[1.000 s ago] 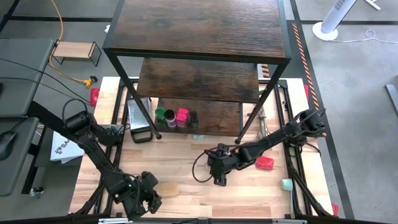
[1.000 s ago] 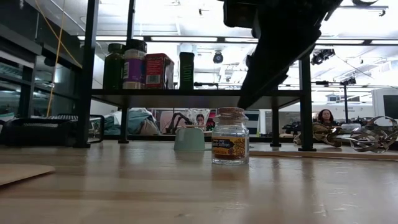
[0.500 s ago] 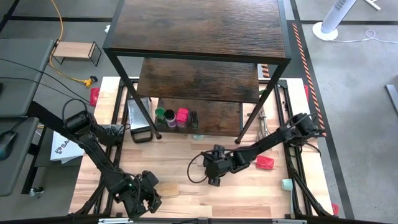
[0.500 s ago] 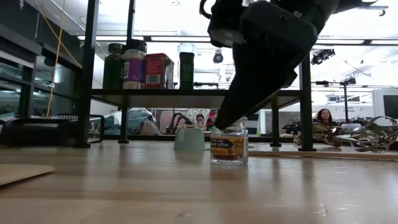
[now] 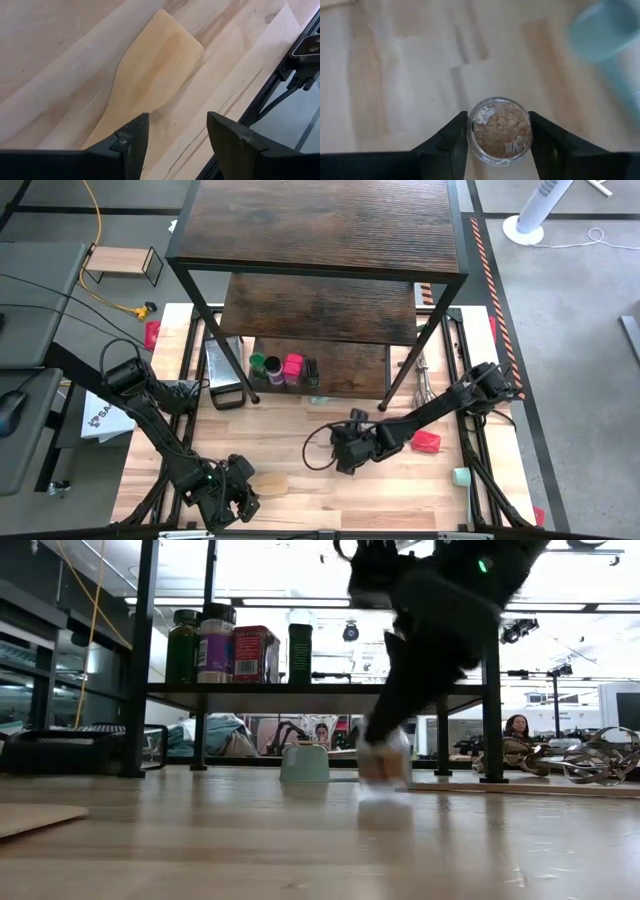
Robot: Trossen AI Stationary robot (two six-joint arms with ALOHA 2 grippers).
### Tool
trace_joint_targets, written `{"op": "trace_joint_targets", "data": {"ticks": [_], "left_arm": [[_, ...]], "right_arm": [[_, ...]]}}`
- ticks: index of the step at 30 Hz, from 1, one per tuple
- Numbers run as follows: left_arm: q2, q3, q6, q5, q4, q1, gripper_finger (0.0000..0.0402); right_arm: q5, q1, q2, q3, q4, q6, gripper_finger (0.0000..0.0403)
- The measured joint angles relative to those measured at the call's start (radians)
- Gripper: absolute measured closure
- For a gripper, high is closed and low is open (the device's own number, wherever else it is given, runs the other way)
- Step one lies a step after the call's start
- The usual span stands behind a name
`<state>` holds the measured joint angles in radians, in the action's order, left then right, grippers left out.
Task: Shelf spices
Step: Put the brown seasoning bottle onto the shelf, then adjust the shelf on the table
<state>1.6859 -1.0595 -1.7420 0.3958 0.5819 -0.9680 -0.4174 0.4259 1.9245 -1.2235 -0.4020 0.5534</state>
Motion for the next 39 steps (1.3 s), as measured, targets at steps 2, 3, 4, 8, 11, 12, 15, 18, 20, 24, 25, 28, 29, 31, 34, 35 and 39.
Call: {"op": "trace_joint_targets", "data": {"ticks": [2,3,4,8,11,12,15,18,20,24,25,28,29,31,34,35,39], "left_arm": [[0.000,0.000,0.000,0.000,0.000,0.000,0.0206],[0.000,0.000,0.000,0.000,0.000,0.000,0.0206],[0.000,0.000,0.000,0.000,0.001,0.000,0.0206],[0.000,0.000,0.000,0.019,0.003,0.000,0.0206],[0.000,0.000,0.000,0.036,0.004,0.002,0.0206],[0.000,0.000,0.000,0.035,0.004,0.006,0.0206],[0.000,0.000,0.000,0.034,-0.004,0.013,0.0206],[0.000,0.000,-0.001,0.034,-0.012,0.016,0.0206],[0.000,0.000,-0.001,0.034,-0.016,0.016,0.0206],[0.000,0.000,-0.001,0.033,-0.030,0.016,0.0206],[0.000,0.000,-0.001,0.033,-0.030,0.016,0.0206],[0.000,0.000,-0.001,0.033,-0.027,0.016,0.0206],[0.000,0.000,-0.001,0.033,-0.027,0.016,0.0206],[0.000,0.000,-0.001,0.034,-0.025,0.017,0.0206],[0.000,0.000,-0.001,0.034,-0.015,0.017,0.0206],[0.000,0.000,-0.001,0.034,-0.015,0.018,0.0206],[0.000,0.000,-0.001,0.034,-0.010,0.018,0.0206]], "right_arm": [[-0.064,0.001,-0.014,-0.050,-0.079,-0.007,0.0245],[-0.110,0.001,-0.025,-0.086,-0.124,-0.014,0.0245],[-0.166,0.001,-0.037,-0.127,-0.176,-0.018,0.0245],[-0.376,-0.024,-0.044,-0.289,-0.368,-0.021,0.0245],[-0.411,-0.076,-0.043,-0.339,-0.379,-0.004,0.0245],[-0.410,-0.100,-0.043,-0.345,-0.386,0.027,0.0245],[-0.407,-0.176,-0.041,-0.350,-0.418,0.178,0.0245],[-0.369,-0.244,-0.041,-0.352,-0.418,0.282,0.0245],[-0.315,-0.278,-0.041,-0.352,-0.419,0.303,0.0245],[-0.178,-0.330,-0.041,-0.352,-0.425,0.304,0.0245],[-0.160,-0.337,-0.041,-0.352,-0.427,0.304,0.0245],[-0.124,-0.349,-0.043,-0.352,-0.437,0.310,0.0245],[-0.126,-0.348,-0.043,-0.352,-0.438,0.311,0.0245],[-0.141,-0.348,-0.043,-0.352,-0.436,0.302,0.0245],[-0.164,-0.344,-0.042,-0.352,-0.435,0.269,0.0225],[-0.170,-0.341,-0.041,-0.352,-0.436,0.255,0.0207],[-0.168,-0.340,-0.041,-0.351,-0.438,0.250,0.0131]]}}
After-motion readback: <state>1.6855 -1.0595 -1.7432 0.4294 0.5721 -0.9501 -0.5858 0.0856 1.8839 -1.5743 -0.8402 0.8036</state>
